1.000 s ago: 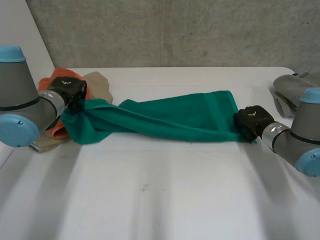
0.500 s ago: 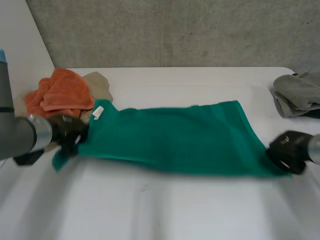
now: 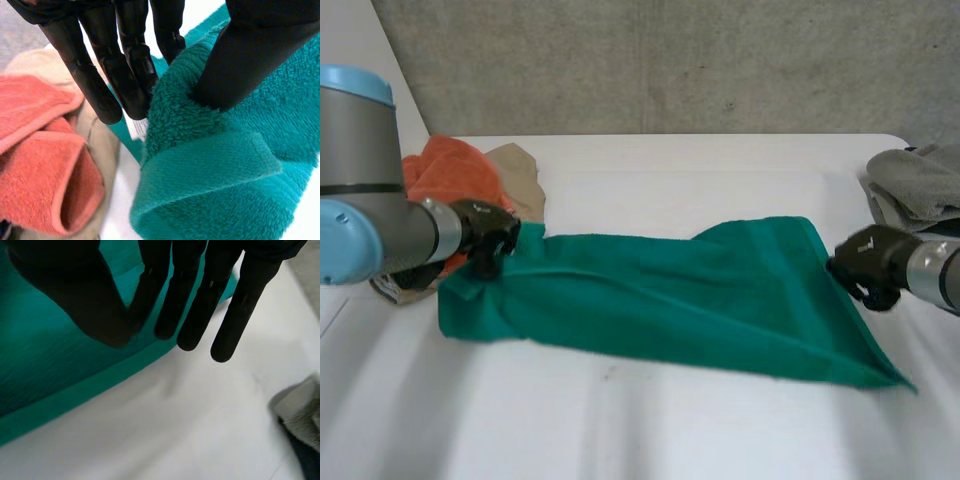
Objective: Fold the laundry.
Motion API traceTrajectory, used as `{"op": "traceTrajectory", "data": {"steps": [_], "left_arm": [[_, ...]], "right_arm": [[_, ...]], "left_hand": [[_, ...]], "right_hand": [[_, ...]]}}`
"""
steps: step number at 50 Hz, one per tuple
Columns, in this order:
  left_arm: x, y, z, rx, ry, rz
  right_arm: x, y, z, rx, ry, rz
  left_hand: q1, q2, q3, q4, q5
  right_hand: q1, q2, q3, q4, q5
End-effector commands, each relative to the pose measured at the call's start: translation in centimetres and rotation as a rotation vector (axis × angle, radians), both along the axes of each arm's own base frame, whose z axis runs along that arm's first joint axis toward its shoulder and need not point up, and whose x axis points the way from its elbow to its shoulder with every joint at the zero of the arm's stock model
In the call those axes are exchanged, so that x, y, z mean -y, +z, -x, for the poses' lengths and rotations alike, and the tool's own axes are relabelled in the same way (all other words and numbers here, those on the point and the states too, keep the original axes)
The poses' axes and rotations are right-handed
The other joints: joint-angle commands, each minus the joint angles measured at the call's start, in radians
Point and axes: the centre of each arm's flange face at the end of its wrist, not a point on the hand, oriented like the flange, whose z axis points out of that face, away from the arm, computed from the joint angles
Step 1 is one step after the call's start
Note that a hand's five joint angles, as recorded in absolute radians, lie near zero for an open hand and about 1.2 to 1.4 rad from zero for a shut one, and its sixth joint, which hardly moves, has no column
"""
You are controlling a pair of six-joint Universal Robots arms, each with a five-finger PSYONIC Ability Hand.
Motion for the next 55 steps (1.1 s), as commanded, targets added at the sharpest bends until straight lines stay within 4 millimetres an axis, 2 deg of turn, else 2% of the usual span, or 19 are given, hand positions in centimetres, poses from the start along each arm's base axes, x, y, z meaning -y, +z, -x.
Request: {"op": "traceTrajectory", "data": {"steps": [1, 6, 10, 16, 26, 30, 33, 34, 38, 41, 42, 43, 45, 46, 49, 50, 53, 54, 55], "left_arm": [[1.6, 0.1, 0.3, -0.059, 0.085, -0.031], [1.5, 0.0, 0.3, -0.049, 0.094, -0.052], [1.7, -0.2, 0.2, -0.044, 0.1, -0.047], [1.7, -0.4, 0.1, -0.044, 0.107, -0.052], [1.2, -0.6, 0.1, -0.042, 0.103, -0.072], [1.2, -0.7, 0.0, -0.039, 0.102, -0.073], [1.3, -0.8, 0.0, -0.043, 0.101, -0.068], [1.4, -0.8, 0.0, -0.045, 0.102, -0.065], [2.2, -0.6, 0.3, -0.07, 0.087, -0.022], [3.7, 1.1, 1.1, -0.131, 0.055, 0.098], [4.2, 2.0, 1.3, -0.151, 0.046, 0.146], [5.1, 4.1, 1.9, -0.199, 0.025, 0.259], [6.0, 6.6, 2.4, -0.258, 0.003, 0.382], [6.6, 9.7, 2.7, -0.333, -0.017, 0.515], [7.1, 14.5, 2.9, -0.457, -0.038, 0.713], [7.2, 17.4, 2.8, -0.542, -0.043, 0.84], [6.9, 21.0, 2.5, -0.668, -0.049, 0.973], [6.7, 22.7, 2.4, -0.745, -0.055, 1.037], [6.6, 23.2, 2.4, -0.777, -0.058, 1.061]], "right_arm": [[0.5, 2.0, -0.6, 0.147, -0.092, 0.009], [-0.2, 3.5, -0.6, 0.223, -0.152, -0.027], [-1.3, 3.5, -0.8, 0.247, -0.188, -0.105], [-3.2, 2.0, -0.6, 0.176, -0.214, -0.216], [-2.6, -0.9, -0.2, 0.078, -0.225, -0.169], [-2.2, -1.8, -0.4, 0.063, -0.231, -0.155], [-2.1, -2.4, -1.0, 0.056, -0.22, -0.159], [-2.0, -2.6, -1.1, 0.054, -0.217, -0.162], [-0.5, -1.9, -2.1, 0.075, -0.199, -0.106], [2.9, 1.6, -3.0, 0.15, -0.193, 0.091], [4.9, 4.3, -3.4, 0.208, -0.197, 0.236], [5.8, 5.8, -3.7, 0.245, -0.198, 0.309], [7.4, 8.9, -4.0, 0.327, -0.196, 0.463], [8.8, 12.0, -4.3, 0.418, -0.19, 0.622], [10.0, 16.1, -4.5, 0.564, -0.171, 0.831], [10.3, 18.7, -4.4, 0.675, -0.156, 0.959], [9.9, 22.1, -4.1, 0.811, -0.131, 1.113], [9.4, 23.8, -3.9, 0.892, -0.113, 1.197], [9.2, 24.3, -3.9, 0.925, -0.108, 1.229]], "left_hand": [[0.235, 0.198, 0.204, 0.195, 0.238], [0.235, 0.198, 0.204, 0.195, 0.238], [0.235, 0.198, 0.204, 0.195, 0.238], [0.235, 0.198, 0.204, 0.195, 0.238], [0.235, 0.198, 0.204, 0.195, 0.238], [0.235, 0.198, 0.204, 0.195, 0.238], [0.235, 0.198, 0.204, 0.195, 0.238], [0.235, 0.198, 0.204, 0.195, 0.238], [0.235, 0.198, 0.204, 0.195, 0.238], [0.235, 0.198, 0.204, 0.195, 0.238], [0.235, 0.198, 0.204, 0.195, 0.238], [0.235, 0.198, 0.204, 0.195, 0.238], [0.235, 0.198, 0.204, 0.195, 0.238], [0.235, 0.198, 0.204, 0.195, 0.238], [0.235, 0.198, 0.204, 0.195, 0.238], [0.235, 0.198, 0.204, 0.195, 0.238], [0.235, 0.198, 0.204, 0.195, 0.238], [0.235, 0.198, 0.204, 0.195, 0.238], [0.235, 0.198, 0.204, 0.195, 0.238]], "right_hand": [[-0.382, -0.382, -0.388, -0.391, -0.39], [-0.615, -0.615, -0.62, -0.624, -0.623], [-0.63, -0.63, -0.635, -0.639, -0.638], [-0.627, -0.627, -0.633, -0.636, -0.635], [-0.572, -0.572, -0.577, -0.58, -0.58], [-0.29, -0.291, -0.296, -0.299, -0.298], [0.158, 0.158, 0.153, 0.149, 0.15], [0.375, 0.375, 0.37, 0.366, 0.367], [0.377, 0.377, 0.372, 0.368, 0.369], [0.377, 0.377, 0.372, 0.368, 0.369], [0.377, 0.377, 0.372, 0.368, 0.369], [0.377, 0.377, 0.372, 0.368, 0.369], [0.377, 0.377, 0.372, 0.368, 0.369], [0.377, 0.377, 0.372, 0.368, 0.369], [0.377, 0.377, 0.372, 0.368, 0.369], [0.377, 0.377, 0.372, 0.368, 0.369], [0.377, 0.377, 0.372, 0.368, 0.369], [0.377, 0.377, 0.372, 0.368, 0.369], [0.377, 0.377, 0.372, 0.368, 0.369]]}}
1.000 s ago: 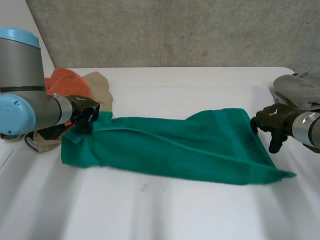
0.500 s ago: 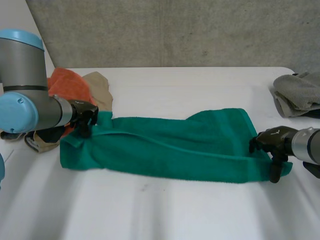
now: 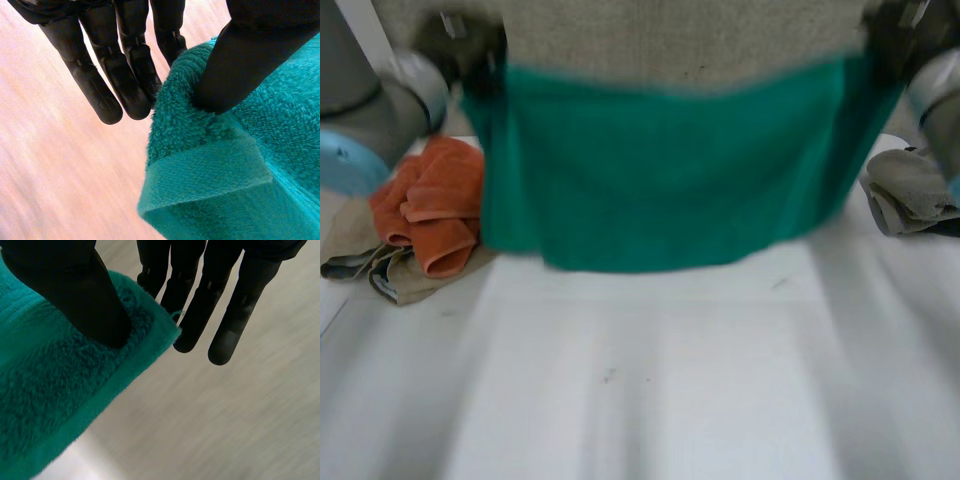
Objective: Fold the laundry.
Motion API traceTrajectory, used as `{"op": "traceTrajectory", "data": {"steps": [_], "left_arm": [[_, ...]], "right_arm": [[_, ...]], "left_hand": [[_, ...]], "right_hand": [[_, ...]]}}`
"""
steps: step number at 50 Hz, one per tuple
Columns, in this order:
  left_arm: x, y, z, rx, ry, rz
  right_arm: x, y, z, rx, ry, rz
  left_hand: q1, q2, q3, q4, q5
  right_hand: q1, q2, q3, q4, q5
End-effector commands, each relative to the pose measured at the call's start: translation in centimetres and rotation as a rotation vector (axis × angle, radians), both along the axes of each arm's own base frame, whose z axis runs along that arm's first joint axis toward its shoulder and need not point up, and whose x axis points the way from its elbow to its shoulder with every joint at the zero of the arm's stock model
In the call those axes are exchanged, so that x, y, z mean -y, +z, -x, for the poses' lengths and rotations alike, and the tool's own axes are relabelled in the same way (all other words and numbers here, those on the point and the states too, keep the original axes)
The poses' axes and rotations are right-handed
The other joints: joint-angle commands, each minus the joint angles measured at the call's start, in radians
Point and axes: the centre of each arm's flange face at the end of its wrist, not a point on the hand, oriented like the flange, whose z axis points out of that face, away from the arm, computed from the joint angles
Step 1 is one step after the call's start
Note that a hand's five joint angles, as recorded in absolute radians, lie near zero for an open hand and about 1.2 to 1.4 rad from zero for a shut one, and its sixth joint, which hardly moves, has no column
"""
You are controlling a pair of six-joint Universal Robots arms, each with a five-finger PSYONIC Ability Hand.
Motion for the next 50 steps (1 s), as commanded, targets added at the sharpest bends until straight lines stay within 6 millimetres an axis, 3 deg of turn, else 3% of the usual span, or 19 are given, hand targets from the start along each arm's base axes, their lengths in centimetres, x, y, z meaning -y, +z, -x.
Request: {"op": "traceTrajectory", "data": {"steps": [1, 4, 7, 13, 17, 18, 24, 25, 31, 34, 37, 45, 46, 48, 50], "left_arm": [[-0.7, 9.5, -0.5, -0.326, -0.067, 0.38], [-0.5, 9.7, -0.7, -0.381, -0.079, 0.399], [0.0, 8.8, -0.7, -0.384, -0.077, 0.373], [1.7, 4.9, -0.9, -0.358, -0.049, 0.272], [2.6, 1.1, -0.9, -0.33, -0.033, 0.165], [2.9, -1.0, -0.7, -0.313, -0.03, 0.11], [2.9, -9.2, -0.4, -0.224, -0.039, -0.098], [2.6, -11.4, -0.4, -0.185, -0.048, -0.155], [-0.1, -16.5, -0.9, -0.027, -0.082, -0.334], [-1.6, -16.9, -1.5, 0.035, -0.087, -0.393], [-4.0, -16.6, -2.5, 0.125, -0.1, -0.476], [-11.6, -14.8, -5.1, 0.363, -0.153, -0.729], [-13.1, -14.4, -5.5, 0.408, -0.17, -0.788], [-14.5, -14.2, -5.8, 0.455, -0.195, -0.849], [-16.1, -14.0, -6.0, 0.517, -0.242, -0.921]], "right_arm": [[-0.7, 9.0, 0.7, 0.312, 0.067, 0.494], [-0.9, 9.6, 1.1, 0.322, 0.057, 0.537], [-0.5, 8.9, 1.0, 0.307, 0.055, 0.509], [0.8, 5.1, 0.4, 0.259, 0.055, 0.36], [1.8, 1.1, 0.3, 0.204, 0.04, 0.236], [2.1, -0.8, 0.4, 0.178, 0.032, 0.178], [2.1, -8.7, 0.7, 0.074, 0.03, -0.053], [1.6, -10.9, 0.7, 0.038, 0.04, -0.117], [-0.5, -16.1, 1.5, -0.109, 0.054, -0.273], [-1.4, -16.9, 2.0, -0.165, 0.047, -0.324], [-2.9, -16.4, 3.2, -0.237, 0.026, -0.393], [-9.9, -14.9, 6.7, -0.571, 0.037, -0.687], [-11.9, -14.7, 7.6, -0.662, 0.049, -0.772], [-13.9, -14.6, 8.4, -0.737, 0.081, -0.86], [-14.9, -14.3, 9.0, -0.819, 0.112, -0.864]], "left_hand": [[0.235, 0.198, 0.204, 0.195, 0.238], [0.235, 0.198, 0.204, 0.195, 0.238], [0.235, 0.198, 0.204, 0.195, 0.238], [0.235, 0.198, 0.204, 0.195, 0.238], [0.235, 0.198, 0.204, 0.195, 0.238], [0.235, 0.198, 0.204, 0.195, 0.238], [0.235, 0.198, 0.204, 0.195, 0.238], [0.235, 0.198, 0.204, 0.195, 0.238], [0.235, 0.198, 0.204, 0.195, 0.238], [0.235, 0.198, 0.204, 0.195, 0.238], [0.235, 0.198, 0.204, 0.195, 0.238], [0.235, 0.198, 0.204, 0.195, 0.238], [0.235, 0.198, 0.204, 0.195, 0.238], [0.235, 0.198, 0.204, 0.195, 0.238], [0.235, 0.198, 0.204, 0.195, 0.238]], "right_hand": [[0.257, 0.217, 0.209, 0.202, 0.222], [0.257, 0.217, 0.209, 0.202, 0.222], [0.257, 0.217, 0.209, 0.202, 0.222], [0.257, 0.217, 0.209, 0.202, 0.222], [0.257, 0.217, 0.209, 0.202, 0.222], [0.257, 0.217, 0.209, 0.202, 0.222], [0.257, 0.217, 0.209, 0.202, 0.222], [0.257, 0.217, 0.209, 0.202, 0.222], [0.257, 0.217, 0.209, 0.202, 0.222], [0.257, 0.217, 0.209, 0.202, 0.222], [0.257, 0.217, 0.209, 0.202, 0.222], [0.257, 0.217, 0.209, 0.202, 0.222], [0.257, 0.217, 0.209, 0.202, 0.222], [0.257, 0.217, 0.209, 0.202, 0.222], [0.257, 0.217, 0.209, 0.202, 0.222]]}}
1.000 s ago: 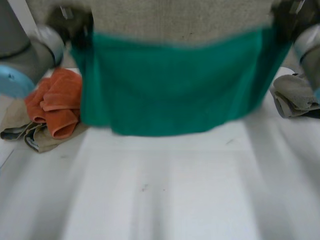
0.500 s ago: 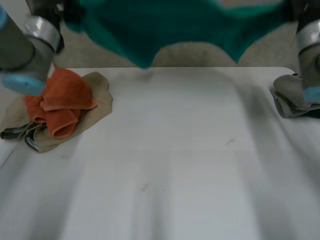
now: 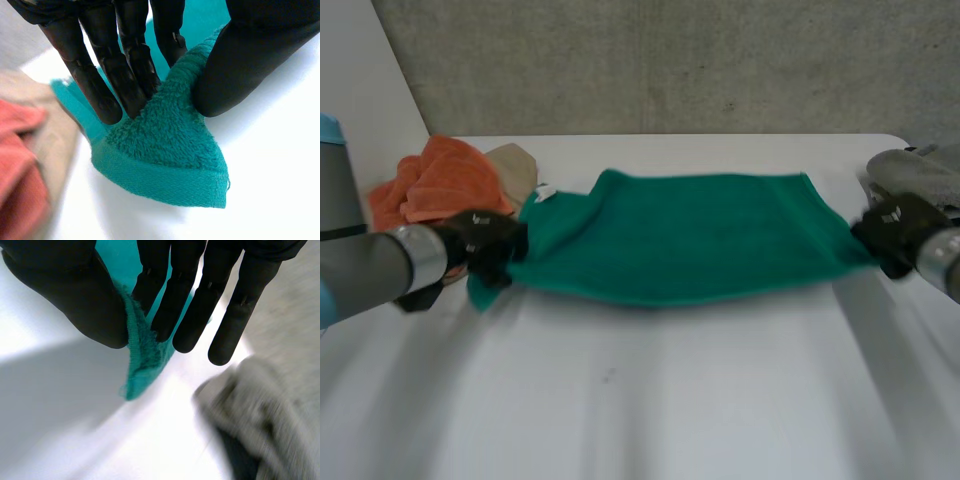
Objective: Fold the laundry.
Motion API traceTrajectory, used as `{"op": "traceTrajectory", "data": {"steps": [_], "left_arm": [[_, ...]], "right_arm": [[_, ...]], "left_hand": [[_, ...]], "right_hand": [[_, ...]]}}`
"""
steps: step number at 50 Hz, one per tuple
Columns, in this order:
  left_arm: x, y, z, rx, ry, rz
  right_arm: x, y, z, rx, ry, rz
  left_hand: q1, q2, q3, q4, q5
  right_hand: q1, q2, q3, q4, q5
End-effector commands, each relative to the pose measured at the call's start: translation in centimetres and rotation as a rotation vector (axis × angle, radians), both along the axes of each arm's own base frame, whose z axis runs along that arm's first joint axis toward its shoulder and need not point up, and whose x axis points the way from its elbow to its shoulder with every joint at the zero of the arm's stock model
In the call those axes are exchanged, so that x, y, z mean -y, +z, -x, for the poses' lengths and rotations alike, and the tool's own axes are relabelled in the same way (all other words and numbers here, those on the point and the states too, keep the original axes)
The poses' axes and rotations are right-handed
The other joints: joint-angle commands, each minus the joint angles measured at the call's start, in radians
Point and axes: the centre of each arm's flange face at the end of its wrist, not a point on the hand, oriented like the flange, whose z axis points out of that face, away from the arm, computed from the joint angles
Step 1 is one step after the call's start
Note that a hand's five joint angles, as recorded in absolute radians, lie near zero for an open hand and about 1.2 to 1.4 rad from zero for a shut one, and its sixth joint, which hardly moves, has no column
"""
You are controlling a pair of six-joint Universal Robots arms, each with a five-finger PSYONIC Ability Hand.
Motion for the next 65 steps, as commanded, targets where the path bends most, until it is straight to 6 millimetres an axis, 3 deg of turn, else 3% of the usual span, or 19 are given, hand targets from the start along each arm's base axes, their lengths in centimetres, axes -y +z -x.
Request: {"op": "traceTrajectory", "data": {"steps": [1, 5, 13, 22, 29, 40, 42, 43, 44, 45, 53, 56, 59, 65], "left_arm": [[-5.6, 1.1, -1.2, 0.162, -0.125, -0.239], [-6.1, 1.3, -0.7, 0.191, -0.178, -0.238], [-3.1, 1.0, 0.4, 0.173, -0.085, -0.147], [0.7, 0.6, 2.3, 0.102, 0.023, -0.079], [2.9, 0.5, 4.1, 0.042, 0.062, -0.046], [4.9, -0.7, 5.3, 0.104, 0.164, -0.004], [5.3, -0.6, 5.7, 0.097, 0.168, 0.021], [5.4, -0.5, 5.9, 0.093, 0.163, 0.033], [5.5, -0.3, 6.1, 0.087, 0.159, 0.047], [5.6, 0.1, 6.5, 0.072, 0.16, 0.074], [4.8, 3.6, 6.6, 0.027, 0.162, 0.151], [4.1, 3.8, 6.4, 0.033, 0.155, 0.143], [3.0, 3.3, 6.3, 0.048, 0.135, 0.128], [1.6, 0.3, 6.9, 0.112, 0.079, 0.139]], "right_arm": [[-5.8, 0.9, 2.5, -0.26, 0.123, -0.213], [-5.3, 0.7, 2.0, -0.245, 0.119, -0.143], [-2.5, -0.1, 0.3, -0.122, 0.068, -0.058], [3.9, -1.5, -1.1, 0.014, -0.075, 0.128], [7.4, -2.7, -2.1, 0.057, -0.095, 0.211], [9.5, -6.4, -4.5, 0.05, -0.05, 0.229], [10.1, -6.9, -4.8, 0.052, -0.065, 0.248], [10.3, -6.9, -4.8, 0.051, -0.078, 0.256], [10.5, -6.8, -4.7, 0.055, -0.096, 0.269], [11.1, -6.4, -4.4, 0.071, -0.134, 0.298], [11.3, -3.6, -3.3, 0.248, -0.23, 0.326], [10.8, -2.9, -3.0, 0.272, -0.231, 0.321], [10.1, -2.4, -2.5, 0.268, -0.225, 0.305], [8.0, -2.8, -1.8, 0.248, -0.196, 0.23]], "left_hand": [[0.235, 0.197, 0.203, 0.195, 0.238], [0.235, 0.197, 0.203, 0.195, 0.238], [0.235, 0.197, 0.203, 0.195, 0.238], [0.235, 0.197, 0.203, 0.195, 0.238], [0.235, 0.197, 0.203, 0.195, 0.238], [0.235, 0.197, 0.203, 0.195, 0.238], [-0.367, -0.405, -0.398, -0.407, -0.363], [-0.66, -0.699, -0.692, -0.7, -0.657], [-0.907, -0.946, -0.939, -0.947, -0.904], [-0.987, -1.025, -1.019, -1.027, -0.984], [-0.987, -1.025, -1.019, -1.027, -0.984], [-0.987, -1.025, -1.019, -1.027, -0.984], [-0.987, -1.025, -1.019, -1.027, -0.984], [-0.987, -1.025, -1.019, -1.027, -0.984]], "right_hand": [[0.257, 0.217, 0.208, 0.198, 0.215], [0.257, 0.217, 0.208, 0.198, 0.215], [0.257, 0.217, 0.208, 0.198, 0.215], [0.257, 0.217, 0.208, 0.198, 0.215], [0.257, 0.217, 0.208, 0.198, 0.215], [0.257, 0.217, 0.208, 0.198, 0.215], [-0.711, -0.75, -0.76, -0.77, -0.752], [-0.965, -1.005, -1.014, -1.024, -1.006], [-0.965, -1.005, -1.014, -1.024, -1.006], [-0.965, -1.005, -1.014, -1.024, -1.006], [-0.965, -1.005, -1.014, -1.024, -1.006], [-0.965, -1.005, -1.014, -1.024, -1.006], [-0.965, -1.005, -1.014, -1.024, -1.006], [-0.965, -1.005, -1.014, -1.024, -1.006]]}}
